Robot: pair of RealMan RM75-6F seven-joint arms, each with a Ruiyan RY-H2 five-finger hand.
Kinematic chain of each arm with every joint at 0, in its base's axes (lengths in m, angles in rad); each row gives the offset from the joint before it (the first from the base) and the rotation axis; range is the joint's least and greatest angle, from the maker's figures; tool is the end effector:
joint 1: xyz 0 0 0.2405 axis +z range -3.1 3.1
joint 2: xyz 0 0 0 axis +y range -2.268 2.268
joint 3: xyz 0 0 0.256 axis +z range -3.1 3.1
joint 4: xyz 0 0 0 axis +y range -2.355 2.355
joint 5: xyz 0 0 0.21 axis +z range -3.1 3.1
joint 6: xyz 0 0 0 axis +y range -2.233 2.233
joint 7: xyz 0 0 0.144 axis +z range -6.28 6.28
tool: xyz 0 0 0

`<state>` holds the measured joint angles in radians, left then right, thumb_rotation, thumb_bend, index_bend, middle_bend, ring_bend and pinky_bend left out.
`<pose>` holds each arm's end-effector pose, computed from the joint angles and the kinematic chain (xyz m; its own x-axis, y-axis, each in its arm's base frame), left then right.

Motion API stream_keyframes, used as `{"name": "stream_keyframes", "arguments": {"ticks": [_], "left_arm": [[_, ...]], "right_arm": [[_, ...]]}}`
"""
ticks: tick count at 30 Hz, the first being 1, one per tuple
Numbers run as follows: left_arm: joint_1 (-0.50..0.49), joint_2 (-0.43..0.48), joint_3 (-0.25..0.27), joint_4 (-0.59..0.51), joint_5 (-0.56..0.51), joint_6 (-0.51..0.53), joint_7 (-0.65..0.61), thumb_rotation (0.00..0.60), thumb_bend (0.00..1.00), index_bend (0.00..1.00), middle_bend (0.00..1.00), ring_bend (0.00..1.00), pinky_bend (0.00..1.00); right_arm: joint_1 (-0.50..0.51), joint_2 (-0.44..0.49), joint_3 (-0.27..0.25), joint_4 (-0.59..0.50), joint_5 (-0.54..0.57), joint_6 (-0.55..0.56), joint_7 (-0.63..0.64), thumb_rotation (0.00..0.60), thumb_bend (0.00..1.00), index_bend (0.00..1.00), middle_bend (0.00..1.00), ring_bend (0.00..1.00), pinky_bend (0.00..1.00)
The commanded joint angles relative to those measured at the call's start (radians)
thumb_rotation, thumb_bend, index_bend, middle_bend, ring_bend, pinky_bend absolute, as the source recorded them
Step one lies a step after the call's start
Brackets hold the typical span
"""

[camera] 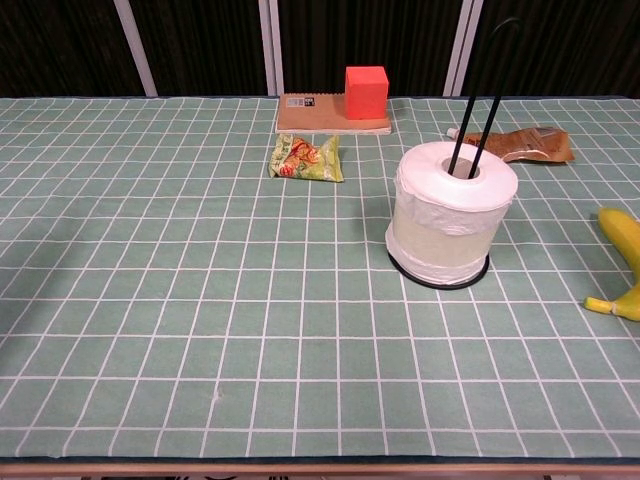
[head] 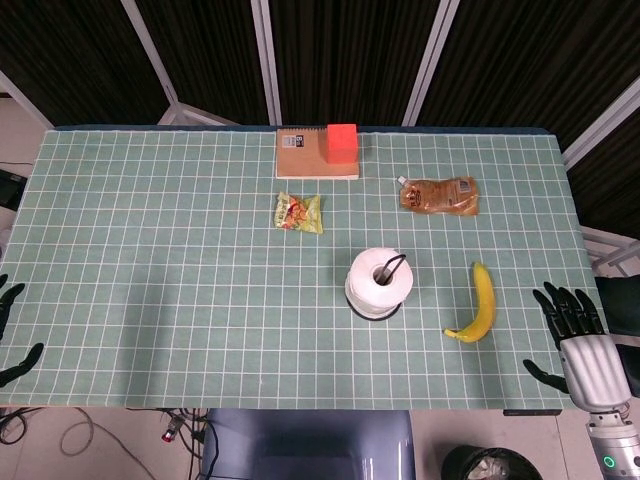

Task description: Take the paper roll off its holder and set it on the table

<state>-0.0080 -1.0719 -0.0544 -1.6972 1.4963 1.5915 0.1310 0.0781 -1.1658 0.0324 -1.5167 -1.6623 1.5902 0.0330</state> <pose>-0.3050 0.1570 0.1812 0.4820 -0.0690 0.8735 0.8757 0.0696 -0.4777 -0.3008 -0.1740 0.1542 0.4063 0.0806 0.9102 -0.8957 -0.1616 0.4142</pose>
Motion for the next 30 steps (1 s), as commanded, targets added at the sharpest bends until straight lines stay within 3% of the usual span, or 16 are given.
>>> {"name": "stream_keyframes", "arguments": {"ticks": [1,5,9,17,22,30], "left_arm": [[0.004,0.001,0.000,-0.002,0.002,0.007,-0.001,0.600,0.22,0.12,0.00,0.00,0.03],[0.004,0.005,-0.005,-0.003,-0.012,0.003,-0.011,0.600,0.22,0.12,0.00,0.00,0.03],[0.006,0.009,-0.005,-0.003,-0.010,0.005,-0.019,0.600,0.22,0.12,0.00,0.00,0.03],[0.006,0.008,-0.003,-0.003,-0.005,0.006,-0.018,0.600,0.22,0.12,0.00,0.00,0.03],[0.002,0.005,-0.005,-0.002,-0.012,-0.002,-0.011,0.600,0.22,0.12,0.00,0.00,0.03],[0.003,0.006,-0.005,0.000,-0.009,0.001,-0.012,0.600,0.22,0.12,0.00,0.00,0.03]], "right_arm": [[0.000,0.004,-0.004,-0.011,0.005,-0.009,0.020,0.600,0.00,0.00,0.00,0.00,0.00],[0.002,0.005,-0.011,-0.055,0.036,-0.045,0.072,0.600,0.00,0.00,0.00,0.00,0.00],[0.032,0.026,-0.021,-0.121,0.086,-0.146,0.236,0.600,0.00,0.00,0.00,0.00,0.00],[0.146,0.021,0.037,-0.162,0.200,-0.364,0.516,0.600,0.00,0.00,0.00,0.00,0.00],[0.222,-0.040,0.087,-0.125,0.292,-0.502,0.639,0.600,0.00,0.00,0.00,0.00,0.00],[0.298,-0.207,0.143,-0.005,0.402,-0.602,0.651,0.600,0.00,0.00,0.00,0.00,0.00]]}}
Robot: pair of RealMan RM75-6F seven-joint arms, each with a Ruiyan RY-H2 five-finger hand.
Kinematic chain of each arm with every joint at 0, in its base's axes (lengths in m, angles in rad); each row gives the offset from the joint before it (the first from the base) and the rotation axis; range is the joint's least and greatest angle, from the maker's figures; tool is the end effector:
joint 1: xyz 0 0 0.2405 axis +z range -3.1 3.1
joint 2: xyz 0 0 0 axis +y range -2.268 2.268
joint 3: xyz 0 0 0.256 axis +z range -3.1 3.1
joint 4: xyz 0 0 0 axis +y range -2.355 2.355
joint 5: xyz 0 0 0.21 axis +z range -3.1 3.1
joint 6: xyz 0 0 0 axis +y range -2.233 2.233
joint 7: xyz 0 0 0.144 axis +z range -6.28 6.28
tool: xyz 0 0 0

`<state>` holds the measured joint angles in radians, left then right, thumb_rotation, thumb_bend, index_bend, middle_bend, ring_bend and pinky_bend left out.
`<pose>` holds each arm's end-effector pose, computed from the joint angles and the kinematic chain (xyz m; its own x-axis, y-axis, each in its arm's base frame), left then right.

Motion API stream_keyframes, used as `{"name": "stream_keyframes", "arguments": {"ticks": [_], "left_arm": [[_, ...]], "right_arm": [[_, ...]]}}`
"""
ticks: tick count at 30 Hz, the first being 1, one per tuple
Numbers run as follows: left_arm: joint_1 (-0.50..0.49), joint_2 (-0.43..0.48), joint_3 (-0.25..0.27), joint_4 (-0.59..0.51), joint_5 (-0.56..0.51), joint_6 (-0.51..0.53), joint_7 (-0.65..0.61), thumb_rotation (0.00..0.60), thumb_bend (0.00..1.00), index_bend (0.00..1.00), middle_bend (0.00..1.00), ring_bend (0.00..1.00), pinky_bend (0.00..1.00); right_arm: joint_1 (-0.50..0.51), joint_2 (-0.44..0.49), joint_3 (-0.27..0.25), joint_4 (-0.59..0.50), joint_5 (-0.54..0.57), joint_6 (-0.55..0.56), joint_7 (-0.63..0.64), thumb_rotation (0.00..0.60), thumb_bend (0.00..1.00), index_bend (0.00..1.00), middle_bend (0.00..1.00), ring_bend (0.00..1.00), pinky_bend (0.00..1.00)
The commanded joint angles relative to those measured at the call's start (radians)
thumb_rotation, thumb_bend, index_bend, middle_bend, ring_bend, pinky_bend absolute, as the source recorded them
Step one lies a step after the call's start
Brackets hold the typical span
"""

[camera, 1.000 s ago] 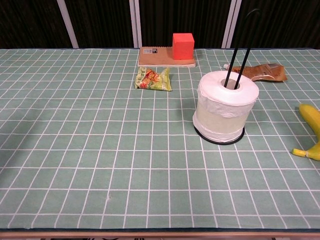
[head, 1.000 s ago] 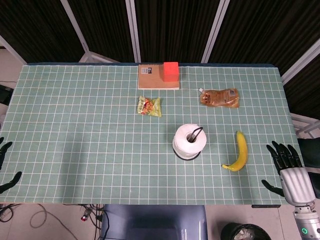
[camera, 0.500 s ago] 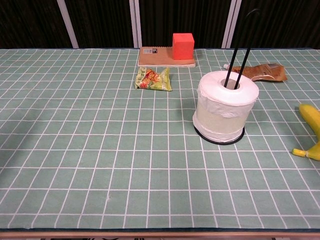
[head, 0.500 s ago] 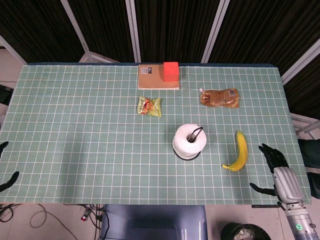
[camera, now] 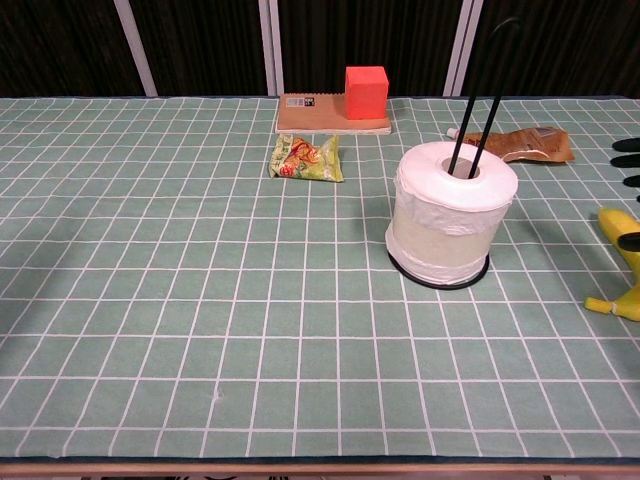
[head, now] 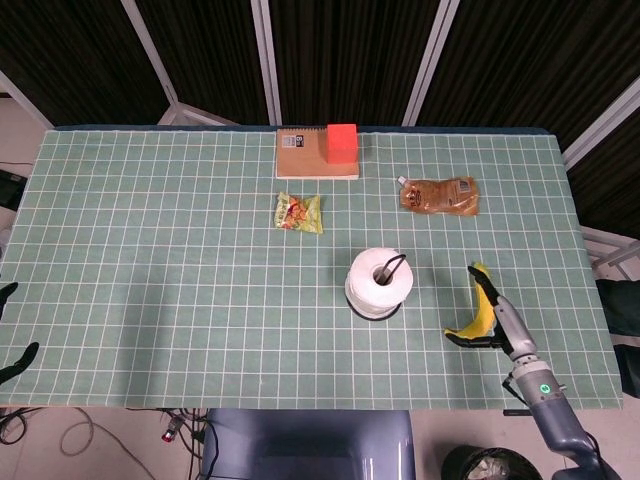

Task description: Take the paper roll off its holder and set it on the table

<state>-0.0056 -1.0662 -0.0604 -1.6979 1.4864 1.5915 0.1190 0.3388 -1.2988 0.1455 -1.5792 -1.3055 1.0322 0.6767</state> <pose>-0.3064 0.1574 0.1842 0.4759 -0.0735 0.8764 0.8788 0.0806 -0.4704 -0.2738 -0.2653 0.0632 -0.4340 -0.2836 0.8551 -0.9009 0.1387 -0.4112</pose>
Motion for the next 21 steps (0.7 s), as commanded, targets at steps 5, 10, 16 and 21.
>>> {"name": "stream_keyframes", "arguments": {"ticks": [5,10,16,21], "left_arm": [[0.000,0.000,0.002,0.000,0.000,-0.002,0.002,0.600,0.22,0.12,0.00,0.00,0.03],[0.000,-0.001,0.001,0.001,-0.003,-0.003,0.005,0.600,0.22,0.12,0.00,0.00,0.03],[-0.001,-0.001,0.001,0.000,-0.005,-0.006,0.007,0.600,0.22,0.12,0.00,0.00,0.03],[-0.002,-0.001,-0.001,0.001,-0.009,-0.008,0.008,0.600,0.22,0.12,0.00,0.00,0.03]], "right_arm": [[0.067,-0.151,0.053,0.104,0.067,-0.070,0.025,0.600,0.00,0.00,0.00,0.00,0.00],[0.088,-0.207,0.065,0.139,0.067,-0.082,0.035,0.600,0.00,0.00,0.00,0.00,0.00],[0.104,-0.260,0.078,0.175,0.073,-0.093,0.050,0.600,0.00,0.00,0.00,0.00,0.00],[0.124,-0.300,0.086,0.213,0.077,-0.114,0.057,0.600,0.00,0.00,0.00,0.00,0.00]]}}
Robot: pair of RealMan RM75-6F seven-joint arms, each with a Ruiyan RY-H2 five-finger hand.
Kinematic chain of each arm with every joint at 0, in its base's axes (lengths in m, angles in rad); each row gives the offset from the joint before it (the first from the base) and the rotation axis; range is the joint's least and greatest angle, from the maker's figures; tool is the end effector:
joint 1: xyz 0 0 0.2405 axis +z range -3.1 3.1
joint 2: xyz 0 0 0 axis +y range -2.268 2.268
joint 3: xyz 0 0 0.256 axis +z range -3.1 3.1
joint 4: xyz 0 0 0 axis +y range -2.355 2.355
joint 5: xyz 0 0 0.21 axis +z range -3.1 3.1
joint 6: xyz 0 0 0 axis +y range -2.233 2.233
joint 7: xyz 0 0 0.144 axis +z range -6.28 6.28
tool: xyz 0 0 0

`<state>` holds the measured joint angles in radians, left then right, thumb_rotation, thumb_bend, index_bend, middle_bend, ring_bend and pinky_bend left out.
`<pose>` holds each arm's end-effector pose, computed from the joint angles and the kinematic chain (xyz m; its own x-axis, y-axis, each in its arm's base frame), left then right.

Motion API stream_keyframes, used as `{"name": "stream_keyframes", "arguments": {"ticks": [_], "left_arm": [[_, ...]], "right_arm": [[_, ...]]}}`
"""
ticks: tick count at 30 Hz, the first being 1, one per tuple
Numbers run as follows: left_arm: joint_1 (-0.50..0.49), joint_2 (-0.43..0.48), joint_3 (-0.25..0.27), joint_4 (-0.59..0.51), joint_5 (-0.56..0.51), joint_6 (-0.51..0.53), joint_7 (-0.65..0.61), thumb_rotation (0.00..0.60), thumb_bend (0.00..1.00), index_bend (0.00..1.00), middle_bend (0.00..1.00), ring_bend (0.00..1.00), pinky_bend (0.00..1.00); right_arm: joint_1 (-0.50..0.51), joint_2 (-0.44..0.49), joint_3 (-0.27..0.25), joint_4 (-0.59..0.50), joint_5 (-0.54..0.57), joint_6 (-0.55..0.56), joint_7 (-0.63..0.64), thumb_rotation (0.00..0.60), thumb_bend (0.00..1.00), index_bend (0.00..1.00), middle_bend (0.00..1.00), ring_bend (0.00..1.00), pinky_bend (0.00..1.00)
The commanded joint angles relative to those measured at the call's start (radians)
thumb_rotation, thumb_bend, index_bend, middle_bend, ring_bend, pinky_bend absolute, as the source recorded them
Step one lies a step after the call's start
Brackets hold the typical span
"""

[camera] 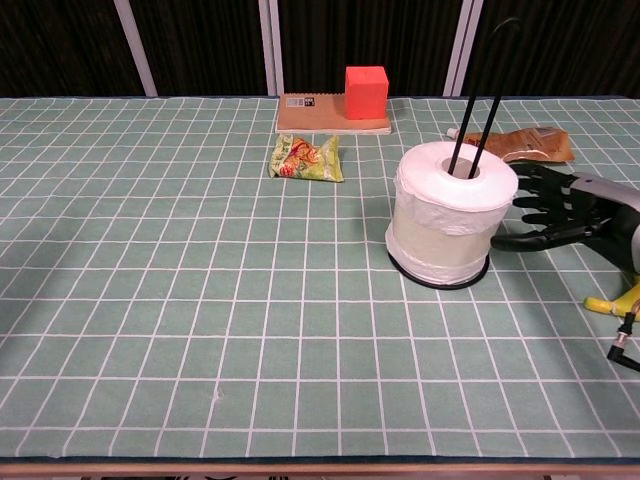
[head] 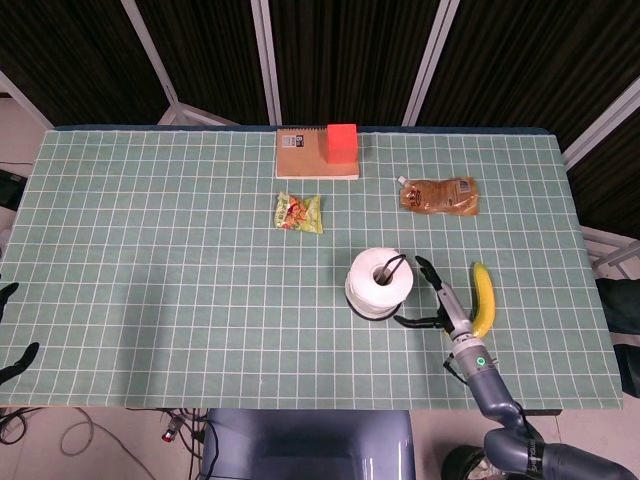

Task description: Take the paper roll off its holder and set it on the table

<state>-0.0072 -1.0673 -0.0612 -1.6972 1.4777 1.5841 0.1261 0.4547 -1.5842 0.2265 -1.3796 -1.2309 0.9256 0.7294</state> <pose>-0.3077 0.1580 0.1835 0.4814 -0.0661 0.8740 0.8753 0.0874 -0.4755 -0.2370 -0.3045 -0.0165 -0.5798 -0.3178 0.7502 -0.8136 0.1780 -0.5534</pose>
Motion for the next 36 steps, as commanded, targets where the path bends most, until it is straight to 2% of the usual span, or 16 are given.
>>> {"name": "stream_keyframes", "arguments": {"ticks": [1,31,33,36], "left_arm": [[0.000,0.000,0.000,0.000,-0.001,-0.001,0.001,0.600,0.22,0.12,0.00,0.00,0.03],[-0.009,-0.003,-0.003,0.000,-0.026,-0.026,0.014,0.600,0.22,0.12,0.00,0.00,0.03],[-0.009,-0.003,-0.003,-0.001,-0.025,-0.025,0.015,0.600,0.22,0.12,0.00,0.00,0.03],[-0.008,-0.003,-0.004,-0.001,-0.025,-0.023,0.014,0.600,0.22,0.12,0.00,0.00,0.03]], "right_arm": [[0.011,-0.021,0.006,0.019,0.002,-0.010,0.005,0.600,0.00,0.00,0.00,0.00,0.00],[0.083,-0.165,0.065,0.147,0.054,-0.081,0.008,0.600,0.00,0.00,0.00,0.00,0.00],[0.085,-0.173,0.069,0.155,0.060,-0.080,0.004,0.600,0.00,0.03,0.03,0.03,0.00],[0.085,-0.187,0.079,0.167,0.068,-0.068,-0.001,0.600,0.00,0.13,0.12,0.12,0.01]]}}
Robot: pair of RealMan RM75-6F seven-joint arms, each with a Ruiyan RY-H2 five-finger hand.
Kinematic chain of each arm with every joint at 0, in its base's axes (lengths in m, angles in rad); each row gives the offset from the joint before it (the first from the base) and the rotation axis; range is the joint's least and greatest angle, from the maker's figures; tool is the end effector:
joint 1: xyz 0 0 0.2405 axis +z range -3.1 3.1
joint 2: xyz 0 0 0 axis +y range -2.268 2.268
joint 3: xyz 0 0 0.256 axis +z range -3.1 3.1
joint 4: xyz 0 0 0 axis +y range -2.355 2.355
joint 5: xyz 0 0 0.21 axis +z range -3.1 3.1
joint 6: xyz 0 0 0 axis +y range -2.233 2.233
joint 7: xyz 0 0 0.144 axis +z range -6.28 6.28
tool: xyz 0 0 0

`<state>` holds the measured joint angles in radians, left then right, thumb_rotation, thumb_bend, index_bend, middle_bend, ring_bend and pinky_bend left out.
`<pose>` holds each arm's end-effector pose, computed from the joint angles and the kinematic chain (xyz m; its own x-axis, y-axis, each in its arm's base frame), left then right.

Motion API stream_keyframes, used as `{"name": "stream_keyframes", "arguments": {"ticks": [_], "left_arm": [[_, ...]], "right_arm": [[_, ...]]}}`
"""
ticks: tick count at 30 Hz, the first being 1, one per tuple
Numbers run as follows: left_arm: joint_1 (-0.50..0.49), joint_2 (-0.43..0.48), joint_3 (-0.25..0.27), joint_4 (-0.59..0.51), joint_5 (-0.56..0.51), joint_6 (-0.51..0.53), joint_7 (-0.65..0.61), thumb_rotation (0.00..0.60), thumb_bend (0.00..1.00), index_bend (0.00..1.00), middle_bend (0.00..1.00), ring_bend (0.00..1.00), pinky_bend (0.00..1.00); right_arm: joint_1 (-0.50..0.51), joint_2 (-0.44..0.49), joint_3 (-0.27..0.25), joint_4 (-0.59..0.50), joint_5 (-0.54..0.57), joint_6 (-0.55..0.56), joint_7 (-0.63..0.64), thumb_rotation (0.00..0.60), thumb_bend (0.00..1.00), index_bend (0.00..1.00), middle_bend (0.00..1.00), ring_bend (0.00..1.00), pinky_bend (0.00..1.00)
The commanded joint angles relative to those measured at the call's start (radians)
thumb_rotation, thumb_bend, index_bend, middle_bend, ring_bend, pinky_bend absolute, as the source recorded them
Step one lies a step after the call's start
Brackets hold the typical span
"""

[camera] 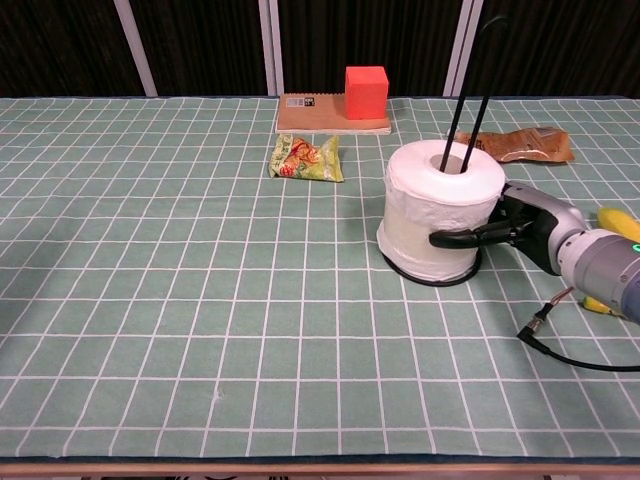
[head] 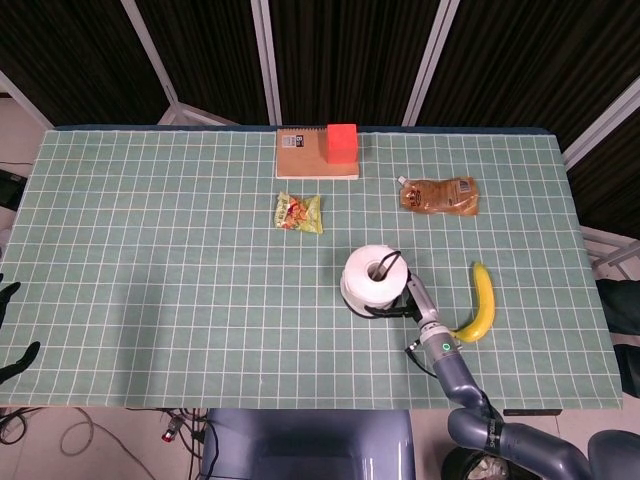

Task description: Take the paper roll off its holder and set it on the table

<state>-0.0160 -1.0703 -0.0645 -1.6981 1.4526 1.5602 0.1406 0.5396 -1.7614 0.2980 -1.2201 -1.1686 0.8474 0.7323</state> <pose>-0.3104 0.1613 0.1810 0.4886 -0.0454 0.8713 0.8699 0.1020 -0.4825 -0.2100 -0.3296 -0.0623 -0.6383 -0.3212 0.6995 -0.7686 0.2168 -0.6018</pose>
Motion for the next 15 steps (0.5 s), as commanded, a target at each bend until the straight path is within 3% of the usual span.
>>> {"name": "stream_keyframes", "arguments": {"ticks": [1,7,15], "left_arm": [[0.001,0.000,-0.001,0.000,0.000,0.002,-0.001,0.600,0.22,0.12,0.00,0.00,0.03],[0.004,0.002,-0.003,0.003,-0.001,0.010,-0.009,0.600,0.22,0.12,0.00,0.00,0.03],[0.005,0.005,-0.003,0.003,0.002,0.012,-0.015,0.600,0.22,0.12,0.00,0.00,0.03]], "right_arm": [[0.000,-0.016,0.012,0.011,0.008,0.016,-0.005,0.600,0.00,0.17,0.16,0.16,0.03],[0.006,-0.045,0.044,0.025,0.026,0.056,-0.033,0.600,0.00,0.30,0.25,0.28,0.06],[0.001,-0.030,0.068,-0.015,0.031,0.087,-0.059,0.600,0.00,0.32,0.26,0.30,0.07]]}}
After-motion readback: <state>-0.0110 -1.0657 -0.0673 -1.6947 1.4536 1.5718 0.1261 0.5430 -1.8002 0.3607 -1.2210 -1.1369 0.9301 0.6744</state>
